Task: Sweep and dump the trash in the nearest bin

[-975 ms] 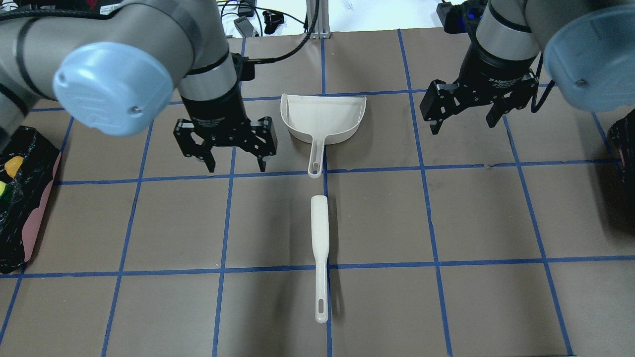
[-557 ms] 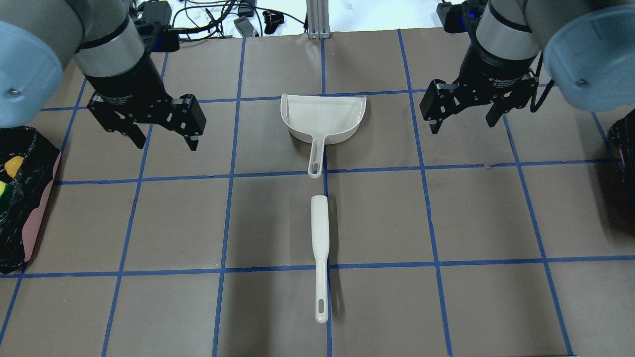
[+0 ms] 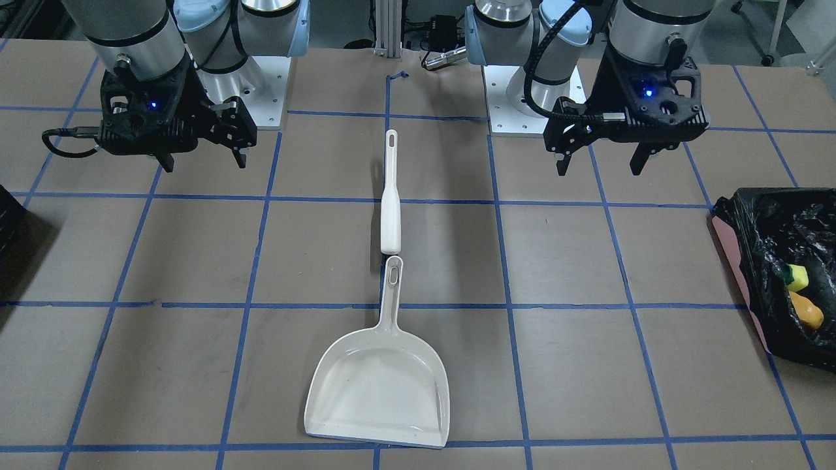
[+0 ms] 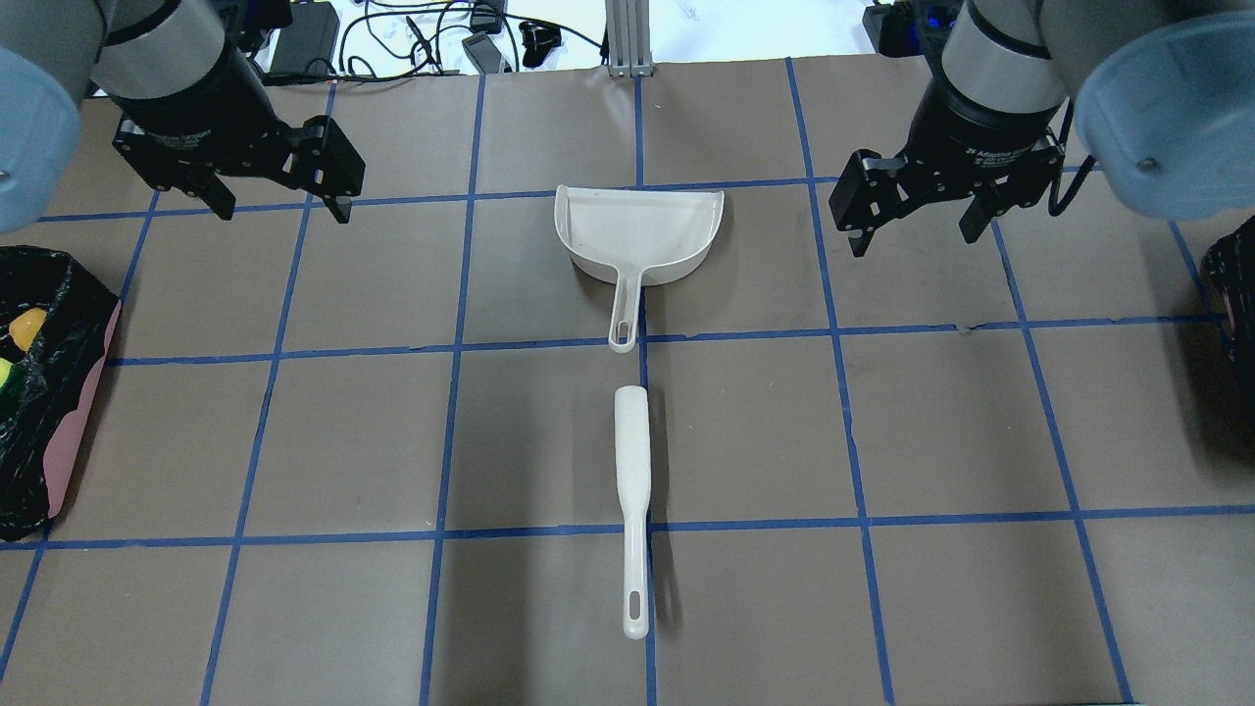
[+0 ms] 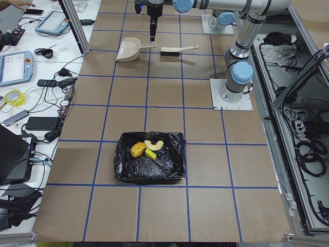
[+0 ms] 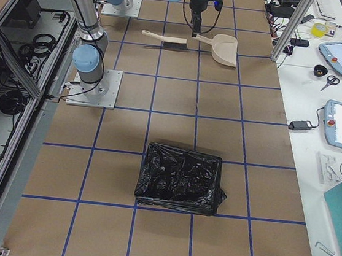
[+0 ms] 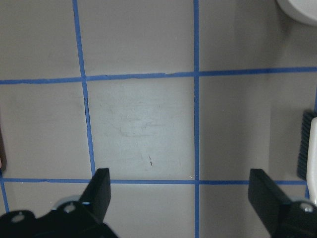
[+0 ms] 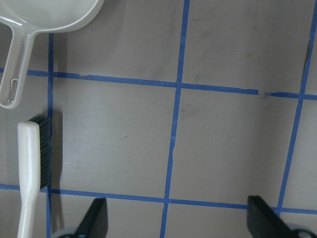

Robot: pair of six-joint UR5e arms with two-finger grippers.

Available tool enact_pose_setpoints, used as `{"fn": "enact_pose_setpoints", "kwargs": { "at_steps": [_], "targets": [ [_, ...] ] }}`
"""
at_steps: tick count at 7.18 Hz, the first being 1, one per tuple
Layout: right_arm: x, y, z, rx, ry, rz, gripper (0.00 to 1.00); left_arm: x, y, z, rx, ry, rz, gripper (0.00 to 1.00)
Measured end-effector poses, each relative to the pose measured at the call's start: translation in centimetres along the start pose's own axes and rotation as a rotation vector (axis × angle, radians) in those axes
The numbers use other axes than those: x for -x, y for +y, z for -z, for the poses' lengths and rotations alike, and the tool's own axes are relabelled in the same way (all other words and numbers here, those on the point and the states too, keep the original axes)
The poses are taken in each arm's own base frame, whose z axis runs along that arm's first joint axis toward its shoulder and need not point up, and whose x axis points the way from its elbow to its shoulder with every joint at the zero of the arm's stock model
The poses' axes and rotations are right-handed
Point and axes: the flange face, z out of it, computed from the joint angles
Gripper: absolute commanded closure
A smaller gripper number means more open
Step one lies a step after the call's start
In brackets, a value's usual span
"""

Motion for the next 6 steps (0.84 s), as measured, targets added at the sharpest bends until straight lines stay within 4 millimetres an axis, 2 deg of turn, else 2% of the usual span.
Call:
{"fn": "enact_pose_setpoints", "kwargs": {
  "at_steps": [3,6],
  "targets": [
    [-1.08,-0.14,-0.06,0.006,-0.002,-0.021,0.01,-0.91,-0.33,0.52,-0.021,0.095,0.04,0.0],
    [-1.2,-0.13,-0.07,0.006,-0.002,-0.026,0.01,-1.1,-0.1,0.61,-0.02,0.111,0.048,0.0]
  ]
}}
